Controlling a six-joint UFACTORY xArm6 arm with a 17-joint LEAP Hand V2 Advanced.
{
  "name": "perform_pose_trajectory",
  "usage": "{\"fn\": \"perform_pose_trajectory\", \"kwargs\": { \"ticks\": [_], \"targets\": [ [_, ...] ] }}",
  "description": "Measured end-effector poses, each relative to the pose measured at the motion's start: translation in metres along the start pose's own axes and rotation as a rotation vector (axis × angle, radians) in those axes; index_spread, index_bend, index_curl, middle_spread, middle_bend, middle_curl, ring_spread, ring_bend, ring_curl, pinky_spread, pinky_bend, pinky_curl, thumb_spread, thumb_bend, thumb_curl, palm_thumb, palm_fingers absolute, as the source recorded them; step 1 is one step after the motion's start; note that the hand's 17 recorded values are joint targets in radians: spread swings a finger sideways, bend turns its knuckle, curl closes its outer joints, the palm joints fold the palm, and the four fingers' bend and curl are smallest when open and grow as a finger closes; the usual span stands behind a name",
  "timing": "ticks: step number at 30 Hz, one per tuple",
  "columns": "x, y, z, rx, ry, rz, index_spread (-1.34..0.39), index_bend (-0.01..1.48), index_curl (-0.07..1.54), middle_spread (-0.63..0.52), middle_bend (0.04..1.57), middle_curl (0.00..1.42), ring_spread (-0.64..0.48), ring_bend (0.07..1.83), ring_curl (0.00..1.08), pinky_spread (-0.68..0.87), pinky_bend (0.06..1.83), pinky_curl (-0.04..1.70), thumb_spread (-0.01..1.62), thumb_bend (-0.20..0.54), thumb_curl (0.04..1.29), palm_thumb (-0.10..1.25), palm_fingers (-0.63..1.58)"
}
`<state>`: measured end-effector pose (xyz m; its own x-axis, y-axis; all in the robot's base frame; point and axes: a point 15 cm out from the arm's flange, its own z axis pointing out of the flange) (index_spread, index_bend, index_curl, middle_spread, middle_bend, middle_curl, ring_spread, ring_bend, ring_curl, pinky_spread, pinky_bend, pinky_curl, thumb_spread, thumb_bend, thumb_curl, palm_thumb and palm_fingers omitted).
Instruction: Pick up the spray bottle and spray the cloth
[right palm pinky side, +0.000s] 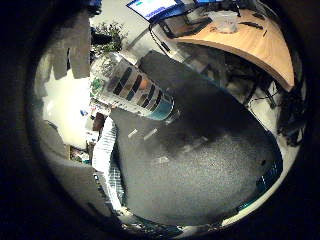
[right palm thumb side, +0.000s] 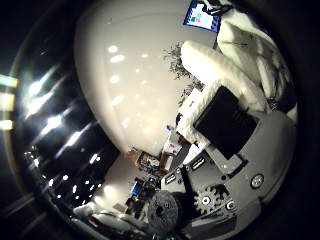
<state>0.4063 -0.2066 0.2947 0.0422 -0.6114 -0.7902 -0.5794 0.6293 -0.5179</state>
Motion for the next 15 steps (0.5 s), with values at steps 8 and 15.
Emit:
{"fn": "perform_pose_trajectory", "kwargs": {
  "ticks": [8, 15],
  "targets": [
    [-0.007, -0.005, -0.018, 0.025, -0.025, -0.001, -0.36, 0.69, 0.89, -0.21, 1.17, 0.83, -0.22, 1.44, 0.67, -0.33, 1.27, 0.79, 1.17, -0.017, 0.4, 0.85, 0.73],
    [-0.008, -0.008, -0.036, 0.056, -0.037, 0.008, -0.39, 0.48, 0.88, -0.23, 1.05, 0.81, -0.22, 1.41, 0.62, -0.42, 1.17, 0.74, 1.16, -0.016, 0.41, 0.85, 0.67]
  ]
}}
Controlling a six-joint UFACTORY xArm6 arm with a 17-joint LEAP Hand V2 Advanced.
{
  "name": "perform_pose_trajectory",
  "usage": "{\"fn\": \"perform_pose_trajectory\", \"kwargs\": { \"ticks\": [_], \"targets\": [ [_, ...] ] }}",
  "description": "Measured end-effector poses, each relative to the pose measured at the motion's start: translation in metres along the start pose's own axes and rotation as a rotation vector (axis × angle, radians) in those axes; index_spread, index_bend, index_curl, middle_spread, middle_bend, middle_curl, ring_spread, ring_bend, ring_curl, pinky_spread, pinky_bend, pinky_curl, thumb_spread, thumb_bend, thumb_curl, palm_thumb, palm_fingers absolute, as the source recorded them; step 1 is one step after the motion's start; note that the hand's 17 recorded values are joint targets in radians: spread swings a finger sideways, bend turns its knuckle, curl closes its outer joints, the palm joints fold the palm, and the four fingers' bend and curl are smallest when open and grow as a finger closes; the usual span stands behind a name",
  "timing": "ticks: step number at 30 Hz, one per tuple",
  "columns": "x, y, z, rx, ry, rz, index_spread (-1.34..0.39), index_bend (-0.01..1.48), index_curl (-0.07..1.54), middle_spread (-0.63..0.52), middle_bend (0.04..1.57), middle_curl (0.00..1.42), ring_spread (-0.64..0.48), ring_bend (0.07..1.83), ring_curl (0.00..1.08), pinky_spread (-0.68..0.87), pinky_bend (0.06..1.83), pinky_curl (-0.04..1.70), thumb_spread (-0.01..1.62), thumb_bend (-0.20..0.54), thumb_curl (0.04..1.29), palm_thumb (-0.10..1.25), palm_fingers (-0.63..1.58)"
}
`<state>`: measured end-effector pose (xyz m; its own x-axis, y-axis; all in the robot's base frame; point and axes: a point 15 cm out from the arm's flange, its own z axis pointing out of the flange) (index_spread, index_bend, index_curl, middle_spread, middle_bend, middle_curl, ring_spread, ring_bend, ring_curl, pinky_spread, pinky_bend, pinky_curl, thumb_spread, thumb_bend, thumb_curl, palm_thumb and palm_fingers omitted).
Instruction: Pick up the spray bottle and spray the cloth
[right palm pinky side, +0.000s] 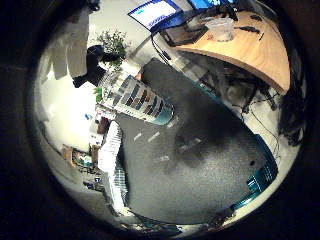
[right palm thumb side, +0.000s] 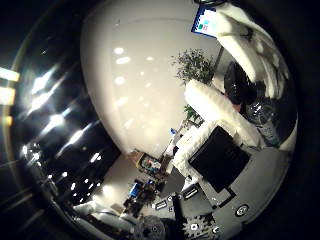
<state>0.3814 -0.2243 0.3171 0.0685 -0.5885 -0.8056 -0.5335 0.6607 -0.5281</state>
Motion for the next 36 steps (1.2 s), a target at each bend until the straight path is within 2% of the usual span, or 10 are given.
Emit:
{"fn": "perform_pose_trajectory", "kwargs": {
  "ticks": [4, 6, 11, 16, 19, 29, 36],
  "targets": [
    [0.003, -0.001, -0.005, 0.01, 0.005, 0.006, -0.39, 0.4, 0.88, -0.22, 0.99, 0.8, -0.23, 1.38, 0.61, -0.44, 1.07, 0.72, 1.17, -0.016, 0.41, 0.85, 0.54],
    [0.005, -0.002, -0.008, 0.017, 0.012, 0.01, -0.39, 0.39, 0.86, -0.21, 0.92, 0.78, -0.22, 1.35, 0.6, -0.4, 1.0, 0.72, 1.17, -0.016, 0.41, 0.85, 0.43],
    [0.011, -0.003, -0.012, 0.024, 0.027, 0.017, -0.37, 0.43, 0.78, -0.16, 0.74, 0.69, -0.16, 1.11, 0.52, -0.08, 0.81, 0.68, 1.17, -0.017, 0.41, 0.84, 0.17],
    [0.014, -0.001, -0.013, 0.019, 0.034, 0.02, -0.33, 0.4, 0.66, -0.06, 0.53, 0.56, -0.05, 0.87, 0.41, 0.22, 0.74, 0.6, 1.16, -0.021, 0.41, 0.8, 0.08],
    [0.015, -0.001, -0.014, 0.019, 0.035, 0.022, -0.32, 0.35, 0.59, -0.01, 0.43, 0.5, 0.0, 0.75, 0.36, 0.32, 0.71, 0.55, 1.15, -0.022, 0.41, 0.78, 0.08],
    [0.036, -0.005, -0.014, 0.025, 0.064, 0.051, -0.35, 0.18, 0.43, 0.03, 0.24, 0.38, 0.07, 0.53, 0.27, 0.4, 0.62, 0.43, 1.12, -0.026, 0.4, 0.73, 0.12],
    [0.06, -0.012, -0.015, -0.015, 0.109, 0.065, -0.37, 0.15, 0.33, 0.05, 0.2, 0.36, 0.13, 0.45, 0.25, 0.4, 0.57, 0.36, 1.12, -0.022, 0.37, 0.68, 0.06]
  ]
}}
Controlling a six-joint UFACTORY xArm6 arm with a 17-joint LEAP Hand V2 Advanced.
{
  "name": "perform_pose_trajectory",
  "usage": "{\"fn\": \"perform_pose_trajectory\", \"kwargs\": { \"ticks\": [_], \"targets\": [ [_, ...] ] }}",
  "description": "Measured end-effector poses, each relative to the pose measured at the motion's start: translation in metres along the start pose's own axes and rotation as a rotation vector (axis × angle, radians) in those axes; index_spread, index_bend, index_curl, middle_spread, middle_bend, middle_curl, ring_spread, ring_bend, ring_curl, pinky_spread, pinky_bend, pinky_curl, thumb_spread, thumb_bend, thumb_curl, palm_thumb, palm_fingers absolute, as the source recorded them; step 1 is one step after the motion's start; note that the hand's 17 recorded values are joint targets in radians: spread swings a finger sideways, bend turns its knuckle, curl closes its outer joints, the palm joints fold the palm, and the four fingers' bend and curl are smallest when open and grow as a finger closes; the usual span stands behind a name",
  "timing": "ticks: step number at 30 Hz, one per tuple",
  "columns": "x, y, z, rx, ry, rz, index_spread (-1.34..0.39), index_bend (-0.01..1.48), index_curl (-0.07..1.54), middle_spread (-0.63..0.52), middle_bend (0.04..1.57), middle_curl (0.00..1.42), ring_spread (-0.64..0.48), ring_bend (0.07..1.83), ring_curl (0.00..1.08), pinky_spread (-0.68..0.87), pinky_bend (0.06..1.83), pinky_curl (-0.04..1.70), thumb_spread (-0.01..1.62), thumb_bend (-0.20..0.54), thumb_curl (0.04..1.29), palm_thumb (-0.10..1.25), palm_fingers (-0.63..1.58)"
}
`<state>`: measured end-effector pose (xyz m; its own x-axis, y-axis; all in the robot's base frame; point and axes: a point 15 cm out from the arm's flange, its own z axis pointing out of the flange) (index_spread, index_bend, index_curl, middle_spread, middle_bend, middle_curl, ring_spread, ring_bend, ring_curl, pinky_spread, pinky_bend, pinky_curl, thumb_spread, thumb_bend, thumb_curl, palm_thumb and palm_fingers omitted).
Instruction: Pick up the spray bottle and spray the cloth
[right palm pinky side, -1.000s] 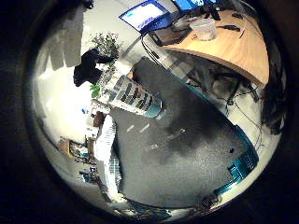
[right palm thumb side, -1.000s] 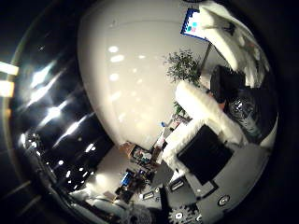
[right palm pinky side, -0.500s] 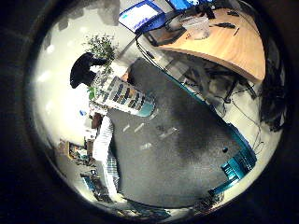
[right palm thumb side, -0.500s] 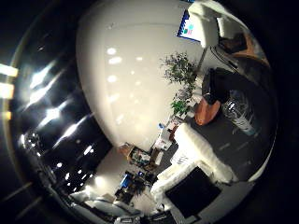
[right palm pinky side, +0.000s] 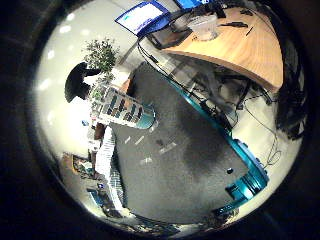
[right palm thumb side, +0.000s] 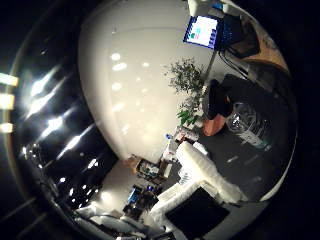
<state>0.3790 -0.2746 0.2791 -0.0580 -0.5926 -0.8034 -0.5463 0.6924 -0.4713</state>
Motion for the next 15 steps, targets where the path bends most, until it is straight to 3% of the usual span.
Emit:
{"fn": "perform_pose_trajectory", "kwargs": {
  "ticks": [15],
  "targets": [
    [0.042, -0.034, 0.018, -0.004, 0.03, 0.051, -0.31, 0.15, 0.27, 0.07, 0.2, 0.34, 0.14, 0.42, 0.25, 0.38, 0.55, 0.31, 1.12, -0.02, 0.37, 0.68, 0.08]
  ]
}}
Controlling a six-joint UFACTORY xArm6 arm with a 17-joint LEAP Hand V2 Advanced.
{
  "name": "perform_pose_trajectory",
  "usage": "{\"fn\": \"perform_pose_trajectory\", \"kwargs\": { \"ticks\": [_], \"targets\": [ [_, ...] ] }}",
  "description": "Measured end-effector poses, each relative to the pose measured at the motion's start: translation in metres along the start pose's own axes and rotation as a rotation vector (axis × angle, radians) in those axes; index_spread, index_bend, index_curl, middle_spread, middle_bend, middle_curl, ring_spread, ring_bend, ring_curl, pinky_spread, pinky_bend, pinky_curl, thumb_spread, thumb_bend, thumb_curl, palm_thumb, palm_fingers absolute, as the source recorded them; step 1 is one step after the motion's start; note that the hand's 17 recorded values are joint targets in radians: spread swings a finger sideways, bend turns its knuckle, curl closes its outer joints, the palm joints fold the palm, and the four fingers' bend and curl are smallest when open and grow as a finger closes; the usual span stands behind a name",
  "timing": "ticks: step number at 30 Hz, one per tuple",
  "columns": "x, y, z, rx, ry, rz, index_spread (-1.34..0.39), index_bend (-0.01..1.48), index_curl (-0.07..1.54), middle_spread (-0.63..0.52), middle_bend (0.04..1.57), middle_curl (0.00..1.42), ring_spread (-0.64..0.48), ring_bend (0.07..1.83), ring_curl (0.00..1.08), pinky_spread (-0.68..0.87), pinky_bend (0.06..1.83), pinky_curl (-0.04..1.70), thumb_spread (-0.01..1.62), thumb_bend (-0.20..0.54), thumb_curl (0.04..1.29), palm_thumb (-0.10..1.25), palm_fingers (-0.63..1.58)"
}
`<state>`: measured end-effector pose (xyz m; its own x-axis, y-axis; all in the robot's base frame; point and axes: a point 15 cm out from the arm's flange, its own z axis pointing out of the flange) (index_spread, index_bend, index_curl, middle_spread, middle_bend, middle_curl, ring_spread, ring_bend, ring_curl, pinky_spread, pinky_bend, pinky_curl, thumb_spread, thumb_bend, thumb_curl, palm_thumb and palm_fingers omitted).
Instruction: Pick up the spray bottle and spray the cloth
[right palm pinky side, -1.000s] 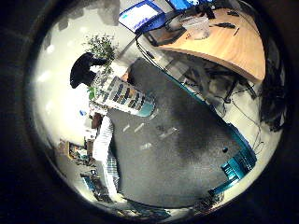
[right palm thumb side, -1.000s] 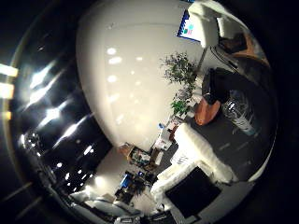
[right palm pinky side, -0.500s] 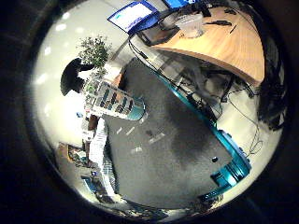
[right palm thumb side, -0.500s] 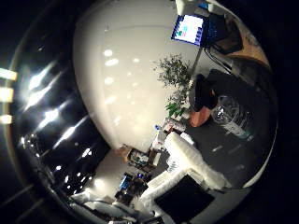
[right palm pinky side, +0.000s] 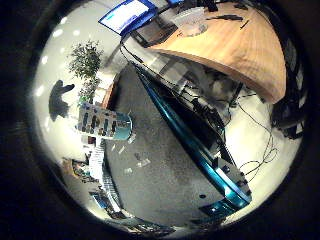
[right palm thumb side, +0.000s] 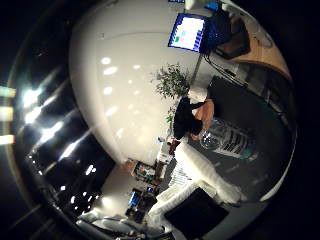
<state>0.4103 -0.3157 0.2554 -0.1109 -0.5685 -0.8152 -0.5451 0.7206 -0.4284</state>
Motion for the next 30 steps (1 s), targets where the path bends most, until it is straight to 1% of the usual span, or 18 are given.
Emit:
{"fn": "perform_pose_trajectory", "kwargs": {
  "ticks": [14, 21, 30],
  "targets": [
    [-0.007, -0.004, 0.049, -0.031, -0.056, 0.01, -0.29, 0.16, 0.27, 0.08, 0.19, 0.34, 0.14, 0.43, 0.25, 0.35, 0.55, 0.29, 1.12, -0.02, 0.36, 0.68, 0.09],
    [-0.019, 0.004, 0.076, -0.059, -0.1, 0.013, -0.28, 0.15, 0.27, 0.08, 0.19, 0.34, 0.14, 0.43, 0.25, 0.35, 0.55, 0.29, 1.12, -0.023, 0.34, 0.65, 0.09],
    [-0.033, 0.021, 0.103, -0.114, -0.121, 0.001, -0.27, 0.15, 0.27, 0.1, 0.2, 0.33, 0.14, 0.44, 0.25, 0.35, 0.56, 0.28, 1.13, -0.021, 0.33, 0.63, 0.08]
  ]
}}
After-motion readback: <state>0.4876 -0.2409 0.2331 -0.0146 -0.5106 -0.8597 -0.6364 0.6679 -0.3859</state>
